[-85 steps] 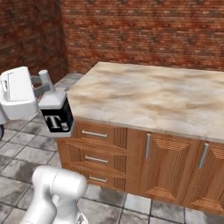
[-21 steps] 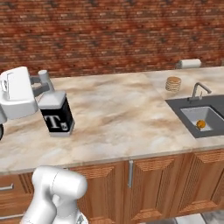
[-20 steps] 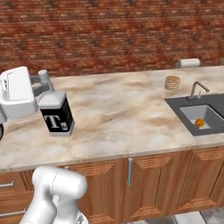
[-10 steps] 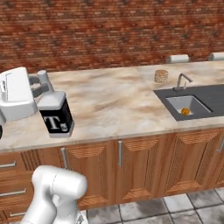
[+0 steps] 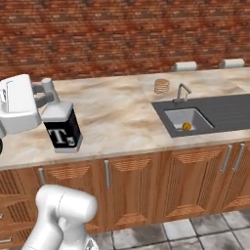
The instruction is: Open the cabinet directly in front. Then move the liquor and the cup to the dining counter with the jar on it.
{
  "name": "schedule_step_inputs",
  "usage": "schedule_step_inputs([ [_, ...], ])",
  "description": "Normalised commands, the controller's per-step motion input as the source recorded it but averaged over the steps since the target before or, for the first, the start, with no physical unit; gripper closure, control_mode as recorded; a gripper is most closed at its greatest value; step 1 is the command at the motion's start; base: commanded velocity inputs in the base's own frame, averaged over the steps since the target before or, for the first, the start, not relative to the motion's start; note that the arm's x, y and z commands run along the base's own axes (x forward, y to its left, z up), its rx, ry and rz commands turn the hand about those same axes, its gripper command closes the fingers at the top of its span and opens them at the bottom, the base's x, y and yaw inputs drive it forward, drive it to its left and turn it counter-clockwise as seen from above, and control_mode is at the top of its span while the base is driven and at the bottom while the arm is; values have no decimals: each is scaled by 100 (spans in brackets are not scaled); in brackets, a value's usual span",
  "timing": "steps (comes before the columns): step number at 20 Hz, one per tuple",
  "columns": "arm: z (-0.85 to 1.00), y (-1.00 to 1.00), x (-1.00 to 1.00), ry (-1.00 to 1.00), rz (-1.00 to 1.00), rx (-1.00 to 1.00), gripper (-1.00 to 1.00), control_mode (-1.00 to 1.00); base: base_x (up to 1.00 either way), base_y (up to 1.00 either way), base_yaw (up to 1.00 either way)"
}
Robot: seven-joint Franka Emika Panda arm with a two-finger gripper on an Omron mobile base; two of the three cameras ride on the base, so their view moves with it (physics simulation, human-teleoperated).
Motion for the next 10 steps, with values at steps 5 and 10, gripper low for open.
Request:
schedule_step_inputs([
  [5,0,0,0,0,0,0,100,100,0,-76,0],
  [10,0,0,0,0,0,0,100,100,0,-82,0],
])
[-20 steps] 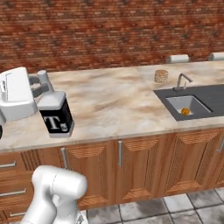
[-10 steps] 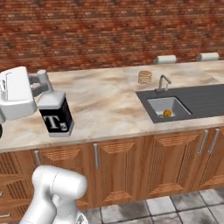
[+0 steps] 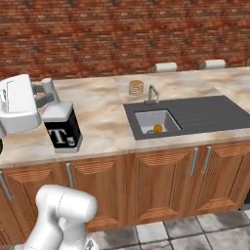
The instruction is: Open the cabinet directly in front. Then move the liquor and the cup to the dining counter with the jar on it.
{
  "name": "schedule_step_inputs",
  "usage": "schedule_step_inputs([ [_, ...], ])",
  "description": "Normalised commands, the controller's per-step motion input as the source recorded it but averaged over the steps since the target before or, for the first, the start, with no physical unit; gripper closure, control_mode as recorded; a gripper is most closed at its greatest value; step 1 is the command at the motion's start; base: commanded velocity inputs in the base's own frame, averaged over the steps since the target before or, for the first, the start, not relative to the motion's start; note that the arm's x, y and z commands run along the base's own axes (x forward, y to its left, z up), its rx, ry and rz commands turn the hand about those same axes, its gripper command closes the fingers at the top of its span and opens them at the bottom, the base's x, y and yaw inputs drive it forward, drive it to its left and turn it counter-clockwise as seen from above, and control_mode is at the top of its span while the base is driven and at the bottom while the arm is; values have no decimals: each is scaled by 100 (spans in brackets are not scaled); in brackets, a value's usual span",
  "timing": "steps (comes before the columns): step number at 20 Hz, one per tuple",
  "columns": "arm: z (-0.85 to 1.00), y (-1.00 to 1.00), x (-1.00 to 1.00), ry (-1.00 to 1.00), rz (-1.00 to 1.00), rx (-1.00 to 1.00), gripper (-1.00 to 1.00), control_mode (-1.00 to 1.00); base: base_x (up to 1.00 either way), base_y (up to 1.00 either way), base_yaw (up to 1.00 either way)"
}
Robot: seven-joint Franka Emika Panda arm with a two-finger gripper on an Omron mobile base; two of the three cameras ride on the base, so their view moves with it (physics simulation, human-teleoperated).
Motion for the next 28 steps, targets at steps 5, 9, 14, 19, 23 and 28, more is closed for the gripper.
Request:
schedule_step_inputs([
  [5,0,0,0,0,0,0,100,100,4,-86,0],
  [9,0,0,0,0,0,0,100,100,13,-82,0],
  [14,0,0,0,0,0,0,100,100,19,-81,0],
  [19,0,0,0,0,0,0,100,100,17,-84,0],
  [23,0,0,0,0,0,0,100,100,22,-79,0],
  [28,0,0,0,0,0,0,100,100,31,-80,0],
])
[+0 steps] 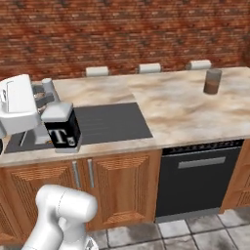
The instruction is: Open the cabinet directly in front. Then move the liquor and the cup to the dining counter with the jar on it.
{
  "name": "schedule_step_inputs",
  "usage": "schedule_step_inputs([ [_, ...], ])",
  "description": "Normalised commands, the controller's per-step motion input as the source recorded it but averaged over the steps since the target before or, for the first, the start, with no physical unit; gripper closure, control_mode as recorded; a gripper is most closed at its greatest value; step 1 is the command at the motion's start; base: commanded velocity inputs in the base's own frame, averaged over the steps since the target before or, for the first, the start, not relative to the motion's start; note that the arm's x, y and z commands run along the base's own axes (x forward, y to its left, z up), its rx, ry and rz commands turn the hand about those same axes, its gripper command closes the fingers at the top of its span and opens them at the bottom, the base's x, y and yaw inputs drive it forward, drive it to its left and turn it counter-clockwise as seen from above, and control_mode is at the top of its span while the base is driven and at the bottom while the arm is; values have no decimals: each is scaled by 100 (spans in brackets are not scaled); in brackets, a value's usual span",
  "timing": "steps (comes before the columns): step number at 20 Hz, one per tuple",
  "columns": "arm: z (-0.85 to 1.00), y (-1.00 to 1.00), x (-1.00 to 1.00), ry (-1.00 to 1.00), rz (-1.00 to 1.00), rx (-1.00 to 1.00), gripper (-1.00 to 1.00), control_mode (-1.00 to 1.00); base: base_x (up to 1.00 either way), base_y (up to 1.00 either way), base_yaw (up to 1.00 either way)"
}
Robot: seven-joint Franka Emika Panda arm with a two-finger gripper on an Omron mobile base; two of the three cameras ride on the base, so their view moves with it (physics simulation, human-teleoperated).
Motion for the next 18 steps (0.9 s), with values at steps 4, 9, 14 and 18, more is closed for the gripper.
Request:
schedule_step_inputs([
  [4,0,0,0,0,0,0,100,100,36,-77,2],
  [9,0,0,0,0,0,0,100,100,43,-75,5],
  [14,0,0,0,0,0,0,100,100,49,-74,8],
  [18,0,0,0,0,0,0,100,100,63,-67,15],
])
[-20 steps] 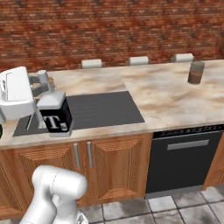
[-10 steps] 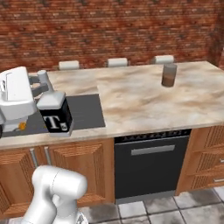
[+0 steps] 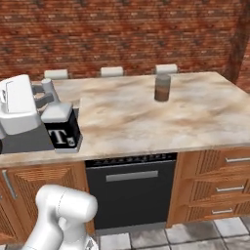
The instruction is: Open the cabinet directly in front. Then move the liquor and the cup to the dining counter with the jar on it.
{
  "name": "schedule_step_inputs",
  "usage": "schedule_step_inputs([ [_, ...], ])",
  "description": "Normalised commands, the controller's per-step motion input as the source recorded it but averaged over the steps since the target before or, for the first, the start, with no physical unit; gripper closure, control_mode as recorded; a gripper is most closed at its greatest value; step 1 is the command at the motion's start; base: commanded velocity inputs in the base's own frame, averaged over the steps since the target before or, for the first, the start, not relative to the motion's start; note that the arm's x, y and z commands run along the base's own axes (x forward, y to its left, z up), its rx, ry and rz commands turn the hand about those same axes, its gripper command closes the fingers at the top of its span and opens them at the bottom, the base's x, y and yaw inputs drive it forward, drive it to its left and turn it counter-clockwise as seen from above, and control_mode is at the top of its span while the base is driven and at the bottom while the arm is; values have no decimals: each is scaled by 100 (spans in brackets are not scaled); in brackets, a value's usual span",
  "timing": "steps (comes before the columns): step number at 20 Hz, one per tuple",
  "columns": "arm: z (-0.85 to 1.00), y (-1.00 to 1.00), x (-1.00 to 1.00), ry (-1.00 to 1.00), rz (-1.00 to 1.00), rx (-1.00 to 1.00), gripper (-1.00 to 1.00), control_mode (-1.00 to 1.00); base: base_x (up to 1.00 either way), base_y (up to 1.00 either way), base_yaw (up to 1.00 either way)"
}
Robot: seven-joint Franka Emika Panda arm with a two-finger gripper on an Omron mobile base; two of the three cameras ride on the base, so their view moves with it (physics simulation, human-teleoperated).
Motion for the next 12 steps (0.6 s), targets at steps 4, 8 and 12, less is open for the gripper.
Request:
schedule_step_inputs([
  [4,0,0,0,0,0,0,100,100,64,-67,20],
  [8,0,0,0,0,0,0,100,100,68,-63,23],
  [12,0,0,0,0,0,0,100,100,61,-54,24],
])
